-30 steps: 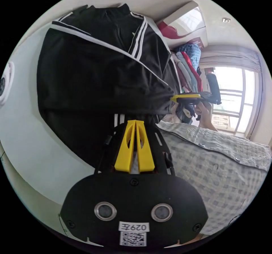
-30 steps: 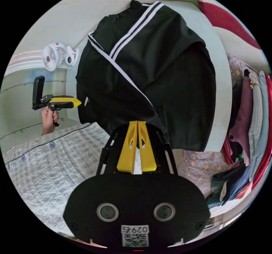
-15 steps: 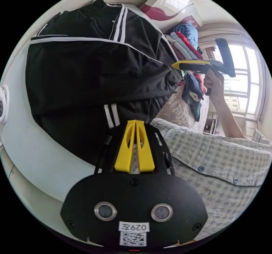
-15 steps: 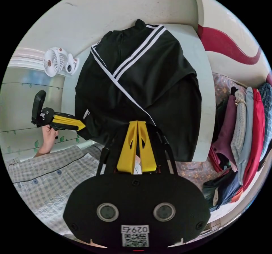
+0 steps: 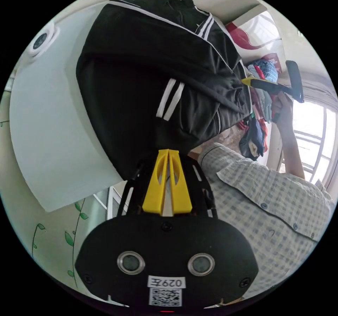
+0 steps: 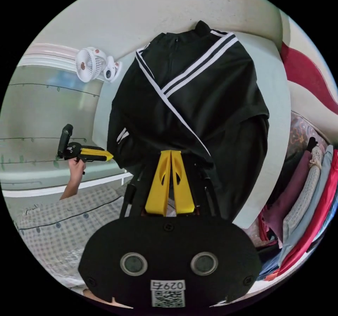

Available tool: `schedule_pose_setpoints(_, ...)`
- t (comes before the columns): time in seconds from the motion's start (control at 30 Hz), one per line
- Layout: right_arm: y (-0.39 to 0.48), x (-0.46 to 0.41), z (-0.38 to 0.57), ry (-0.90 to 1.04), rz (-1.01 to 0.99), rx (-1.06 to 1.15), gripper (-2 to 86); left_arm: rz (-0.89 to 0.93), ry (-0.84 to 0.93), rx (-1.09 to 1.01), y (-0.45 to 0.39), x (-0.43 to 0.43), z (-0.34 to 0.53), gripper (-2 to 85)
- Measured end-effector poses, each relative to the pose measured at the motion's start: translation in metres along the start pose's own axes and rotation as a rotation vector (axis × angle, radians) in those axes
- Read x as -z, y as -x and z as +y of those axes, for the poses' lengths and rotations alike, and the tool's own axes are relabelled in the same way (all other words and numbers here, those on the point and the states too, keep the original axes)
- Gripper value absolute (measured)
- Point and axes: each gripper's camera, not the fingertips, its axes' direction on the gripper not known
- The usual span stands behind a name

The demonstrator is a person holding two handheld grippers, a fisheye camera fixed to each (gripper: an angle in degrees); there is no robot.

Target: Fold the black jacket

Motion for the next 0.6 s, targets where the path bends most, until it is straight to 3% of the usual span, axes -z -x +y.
schedule_pose_setpoints(0.1,-0.007,0.005,0.029,-0.007,0.000,-0.041,-0.4,0.064,-0.081,0.043,0.007,0.005,0.029,-1.0)
schedule_pose_setpoints(0.3,-0.015,-0.033,0.055,0.157,0.071,-0.056,-0.5,0.096,-0.198,0.056,0.018,0.023,0.045,-1.0)
schedule_pose_setpoints(0.43,-0.005,-0.025,0.073,0.100,0.130,-0.037,-0.5,0.019,-0.290,0.046,0.028,0.059,0.036,-1.0)
schedule_pose_setpoints(0.6,-0.017,-0.007,0.101,0.056,0.184,-0.072,-0.5,-0.022,-0.279,-0.001,0.041,0.082,0.007,-1.0)
